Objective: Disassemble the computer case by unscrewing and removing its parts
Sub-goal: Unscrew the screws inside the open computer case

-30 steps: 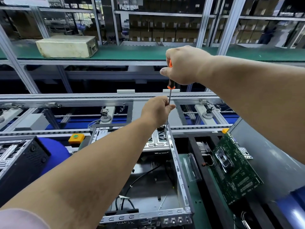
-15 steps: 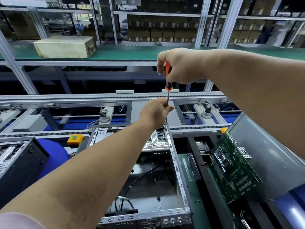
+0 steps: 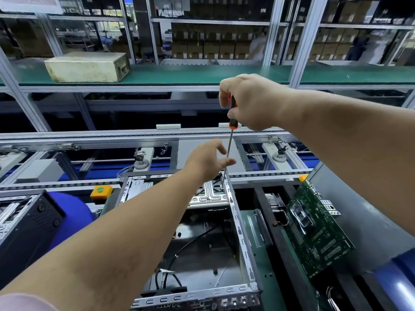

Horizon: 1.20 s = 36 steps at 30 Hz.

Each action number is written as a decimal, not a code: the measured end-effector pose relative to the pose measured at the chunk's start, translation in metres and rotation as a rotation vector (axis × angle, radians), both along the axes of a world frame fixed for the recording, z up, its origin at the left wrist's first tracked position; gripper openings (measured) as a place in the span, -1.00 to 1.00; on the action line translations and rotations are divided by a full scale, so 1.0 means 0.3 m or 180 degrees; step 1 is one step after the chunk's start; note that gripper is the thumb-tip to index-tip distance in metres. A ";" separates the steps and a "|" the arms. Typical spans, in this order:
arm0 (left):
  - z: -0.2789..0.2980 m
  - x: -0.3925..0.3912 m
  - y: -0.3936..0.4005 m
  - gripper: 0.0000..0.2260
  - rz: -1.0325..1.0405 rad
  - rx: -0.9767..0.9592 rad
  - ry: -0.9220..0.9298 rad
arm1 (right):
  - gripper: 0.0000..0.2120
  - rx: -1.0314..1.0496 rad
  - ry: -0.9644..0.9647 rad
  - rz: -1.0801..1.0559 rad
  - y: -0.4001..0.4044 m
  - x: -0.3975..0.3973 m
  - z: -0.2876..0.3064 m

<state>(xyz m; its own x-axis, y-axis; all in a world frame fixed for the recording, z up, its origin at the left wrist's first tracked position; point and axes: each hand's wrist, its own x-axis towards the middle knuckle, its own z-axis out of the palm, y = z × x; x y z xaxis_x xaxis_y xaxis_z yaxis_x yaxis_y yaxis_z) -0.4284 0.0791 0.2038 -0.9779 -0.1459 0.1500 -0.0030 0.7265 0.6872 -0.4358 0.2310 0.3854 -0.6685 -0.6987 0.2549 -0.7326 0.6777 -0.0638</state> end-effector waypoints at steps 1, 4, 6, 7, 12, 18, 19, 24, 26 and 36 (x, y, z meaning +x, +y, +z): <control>-0.022 0.004 -0.016 -0.68 -0.0017 -0.0033 -0.0168 | -0.85 -0.0025 -0.0008 0.0004 0.012 0.008 -0.004; -0.107 0.022 -0.050 -0.85 0.0033 -0.0267 -0.0559 | -0.86 -0.0141 0.0014 0.0025 0.046 0.029 -0.014; -0.157 0.032 -0.055 -0.87 0.0098 -0.0455 -0.0693 | -0.86 -0.0252 0.0017 0.0033 0.067 0.040 -0.017; -0.178 0.033 -0.051 -0.86 0.0122 -0.0497 -0.0726 | -0.86 -0.0300 0.0020 0.0036 0.078 0.045 -0.017; -0.239 0.022 -0.016 -0.79 0.0144 -0.0611 -0.0724 | -0.86 -0.0521 0.0041 0.0085 0.120 0.073 -0.019; -0.271 0.001 -0.008 -0.86 0.0175 -0.0789 -0.0647 | -0.87 -0.0632 0.0110 0.0132 0.145 0.103 -0.020; -0.271 0.002 -0.009 -0.88 0.0205 -0.0812 -0.0654 | -0.87 -0.0625 0.0122 0.0144 0.149 0.107 -0.017; -0.286 0.019 -0.037 -0.84 0.0356 -0.0865 -0.0825 | -0.84 -0.0676 0.0255 0.0216 0.157 0.123 0.024; -0.290 0.031 -0.051 -0.83 0.0594 -0.0648 -0.0786 | -0.83 -0.0681 0.0306 0.0215 0.153 0.127 0.038; -0.132 0.115 0.041 -0.74 0.0774 0.3652 -0.0801 | -0.83 -0.0465 0.0101 0.0117 0.121 0.135 0.003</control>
